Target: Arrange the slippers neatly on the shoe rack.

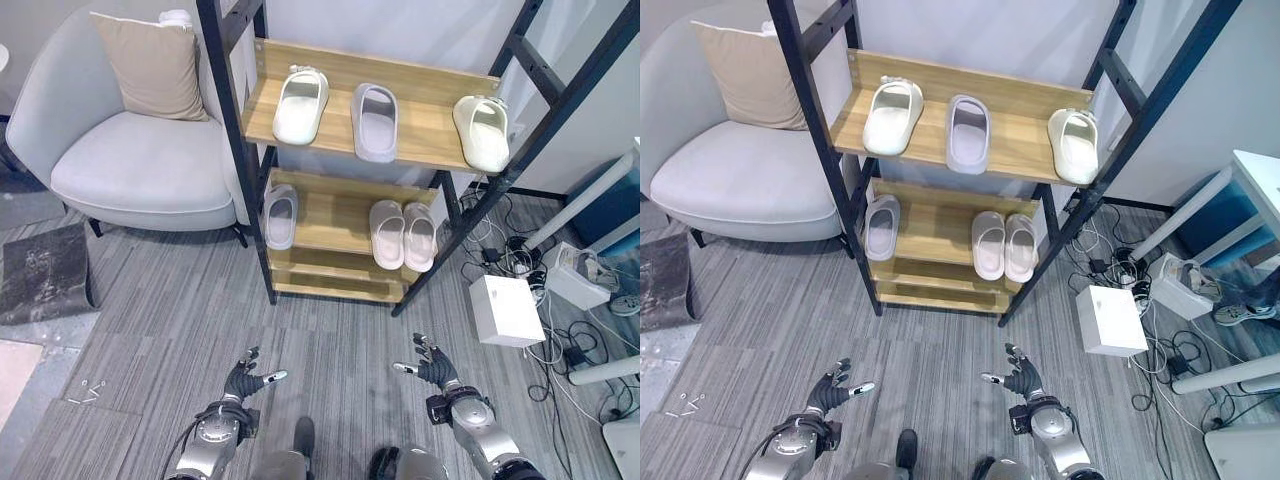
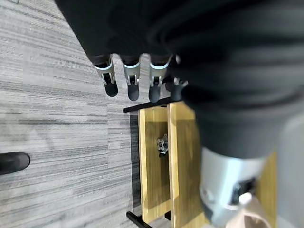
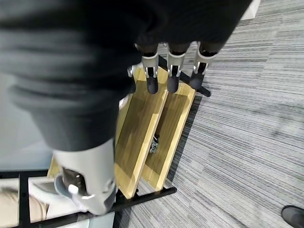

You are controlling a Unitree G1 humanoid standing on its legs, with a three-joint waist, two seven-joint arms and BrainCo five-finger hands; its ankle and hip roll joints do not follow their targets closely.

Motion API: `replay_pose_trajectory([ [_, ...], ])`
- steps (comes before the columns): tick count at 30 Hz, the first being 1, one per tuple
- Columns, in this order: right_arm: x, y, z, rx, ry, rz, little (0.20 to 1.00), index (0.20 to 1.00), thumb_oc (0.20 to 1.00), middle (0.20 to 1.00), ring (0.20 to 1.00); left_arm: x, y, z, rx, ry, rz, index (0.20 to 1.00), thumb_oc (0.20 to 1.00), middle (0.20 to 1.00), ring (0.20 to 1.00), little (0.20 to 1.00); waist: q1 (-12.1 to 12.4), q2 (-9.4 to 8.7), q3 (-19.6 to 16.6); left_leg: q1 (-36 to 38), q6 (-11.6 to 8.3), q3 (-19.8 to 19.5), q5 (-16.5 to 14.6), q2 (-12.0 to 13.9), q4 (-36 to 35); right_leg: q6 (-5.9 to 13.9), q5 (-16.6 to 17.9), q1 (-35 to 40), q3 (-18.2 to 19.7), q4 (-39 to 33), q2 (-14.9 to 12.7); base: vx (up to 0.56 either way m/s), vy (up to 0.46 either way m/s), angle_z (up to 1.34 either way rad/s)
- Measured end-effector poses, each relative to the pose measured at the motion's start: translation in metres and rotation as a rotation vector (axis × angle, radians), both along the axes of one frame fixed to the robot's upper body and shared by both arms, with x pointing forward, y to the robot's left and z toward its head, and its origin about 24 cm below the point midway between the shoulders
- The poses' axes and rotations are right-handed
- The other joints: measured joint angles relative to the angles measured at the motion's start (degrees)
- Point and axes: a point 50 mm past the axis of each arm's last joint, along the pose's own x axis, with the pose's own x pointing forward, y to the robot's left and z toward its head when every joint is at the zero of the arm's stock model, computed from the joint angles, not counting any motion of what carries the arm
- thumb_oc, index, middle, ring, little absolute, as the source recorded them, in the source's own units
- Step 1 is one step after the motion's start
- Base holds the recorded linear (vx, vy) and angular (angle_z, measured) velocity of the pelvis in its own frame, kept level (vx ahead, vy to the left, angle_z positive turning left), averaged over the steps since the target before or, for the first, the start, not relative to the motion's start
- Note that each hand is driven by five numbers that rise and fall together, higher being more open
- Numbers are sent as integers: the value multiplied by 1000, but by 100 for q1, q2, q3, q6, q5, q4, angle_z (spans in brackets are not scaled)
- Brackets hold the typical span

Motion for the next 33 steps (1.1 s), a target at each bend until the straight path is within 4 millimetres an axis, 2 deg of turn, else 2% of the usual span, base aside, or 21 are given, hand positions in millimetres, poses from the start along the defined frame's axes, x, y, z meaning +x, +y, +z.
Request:
replay_pose_trajectory([
  [3,-2,-4,-1,-3,5,-16,1000,1000,1000,1000,1000,3,-4,1,-11,-6,-1,1000,1000,1000,1000,1000,-156,82,48,117,-21,-102,-20,0,-41,43,864,-100,39,-1437,-47,285,-73,22],
  [5,-9,-4,-5,-5,28,-17,1000,1000,1000,1000,1000,3,-5,0,-14,-6,0,1000,1000,1000,1000,1000,-164,71,54,325,-113,-151,-222,4,-42,27,1219,-149,65,-1535,-32,465,-105,13],
  [7,-17,-6,-9,-5,51,-24,1000,1000,1000,1000,1000,1,-4,0,-11,-1,1,1000,1000,1000,1000,1000,-187,-44,-6,550,-284,-291,-379,-17,-42,-39,1208,33,89,-1534,49,337,-65,31],
  [8,-21,-6,-12,-3,64,-28,1000,1000,1000,1000,1000,-1,-2,-1,-7,2,1,1000,1000,1000,1000,1000,-189,-148,-82,606,-405,-331,-424,-57,-36,-153,1285,88,246,-1532,75,289,-59,39],
  [9,-24,-13,-13,-21,75,-39,1000,1000,1000,1000,1000,-3,-7,-3,-24,11,5,1000,1000,1000,1000,1000,-228,-45,-151,716,-536,-434,-582,129,-44,-468,1567,186,263,-1519,240,388,-114,25],
  [11,-20,-24,-10,-56,65,-38,1000,1000,1000,1000,1000,-4,-15,-4,-50,9,6,1000,1000,1000,1000,1000,-241,221,-207,716,-728,-444,-708,550,105,-733,1395,298,78,-1502,656,397,-148,10],
  [12,-17,-26,-8,-62,60,-39,1000,1000,1000,1000,1000,-4,-15,-5,-51,12,6,1000,1000,1000,1000,1000,-254,254,-196,697,-821,-478,-770,623,271,-801,1308,386,25,-1518,763,213,-108,14],
  [13,-18,-28,-10,-65,70,-46,1000,1000,1000,1000,1000,-1,-16,-4,-48,10,1,1000,1000,1000,1000,1000,-256,68,-158,468,-866,-570,-789,626,1036,-817,1187,583,-23,-1532,772,101,-72,18],
  [14,-19,-30,-10,-65,70,-53,1000,1000,1000,1000,1000,-3,-16,-5,-49,16,2,1000,1000,1000,1000,1000,-211,11,-195,276,-873,-578,-786,616,1482,-843,1095,646,-53,-1530,800,114,-108,10],
  [15,-18,-33,-9,-67,62,-63,1000,1000,1000,1000,1000,-3,-16,-6,-50,17,2,1000,1000,1000,1000,1000,-162,-44,-230,30,-1009,-569,-790,631,2134,-1047,1075,742,-96,-1499,827,60,-73,-4],
  [16,-16,-35,-7,-69,52,-70,1000,1000,1000,1000,1000,-2,-17,-6,-52,16,1,1000,1000,1000,1000,1000,-122,-59,-226,-236,-1119,-619,-764,631,2658,-1110,1016,771,-99,-1501,848,67,-100,-12],
  [17,-13,-40,-4,-75,42,-82,1000,1000,1000,1000,1000,4,-19,-3,-56,1,-2,1000,1000,1000,1000,1000,-79,-64,-198,-682,-1396,-752,-817,623,3352,-1223,945,798,-108,-1499,861,56,-63,3],
  [19,-11,-45,-2,-91,34,-88,1000,1000,1000,1000,1000,11,-22,0,-63,-19,-6,1000,1000,1000,1000,1000,-93,-22,-143,-1078,-1421,-708,-800,611,3801,-1281,899,825,-172,-1498,879,116,-47,12],
  [20,-6,-45,2,-97,20,-81,1000,1000,1000,1000,1000,12,-21,1,-61,-26,-5,1000,1000,1000,1000,1000,-47,-36,-104,-1334,-1400,-597,-802,570,3634,-1352,826,854,-185,-1501,868,212,-9,6],
  [22,-5,-43,2,-85,16,-87,1000,1000,1000,1000,1000,14,-22,2,-61,-32,-8,1000,1000,1000,1000,1000,-60,-10,-44,-1377,-1294,-342,-794,682,3017,-1322,770,925,-307,-1503,866,223,62,28],
  [23,-6,-41,0,-70,26,-93,1000,1000,1000,1000,1000,21,-23,6,-60,-53,-16,1000,1000,1000,1000,1000,-82,-44,30,-1289,-1207,-225,-666,863,1645,-1262,628,1028,-435,-1506,879,170,109,55],
  [24,-6,-37,-1,-59,26,-89,1000,1000,1000,1000,1000,23,-23,8,-57,-59,-17,1000,1000,1000,1000,1000,-82,-42,77,-1221,-1199,-194,-387,987,879,-1183,673,1083,-503,-1501,913,119,77,44],
  [25,-4,-34,-1,-55,22,-81,1000,1000,1000,1000,1000,22,-22,7,-54,-54,-15,1000,1000,1000,1000,1000,-43,-28,117,-1213,-1169,-194,-185,1059,535,-1121,646,1146,-502,-1503,932,112,84,3],
  [27,-6,-36,1,-62,17,-72,1000,1000,1000,1000,1000,13,-25,1,-61,-20,-18,1000,1000,1000,1000,1000,-20,221,92,-1049,-1101,-213,206,1233,360,-946,524,1270,-452,-1536,1089,105,81,-23],
  [28,-6,-32,0,-51,20,-69,1000,1000,1000,1000,1000,12,-22,0,-53,-11,-17,1000,1000,1000,1000,1000,-19,179,102,-983,-1060,-214,533,1154,315,-777,459,1363,-412,-1534,1006,69,63,-9],
  [33,-22,-20,-11,-18,65,-48,1000,1000,1000,1000,1000,11,-5,4,-4,-18,-18,1000,1000,1000,1000,1000,-41,-156,-94,-739,-781,-180,606,503,-51,-381,524,1438,-402,-1503,390,61,146,17],
])
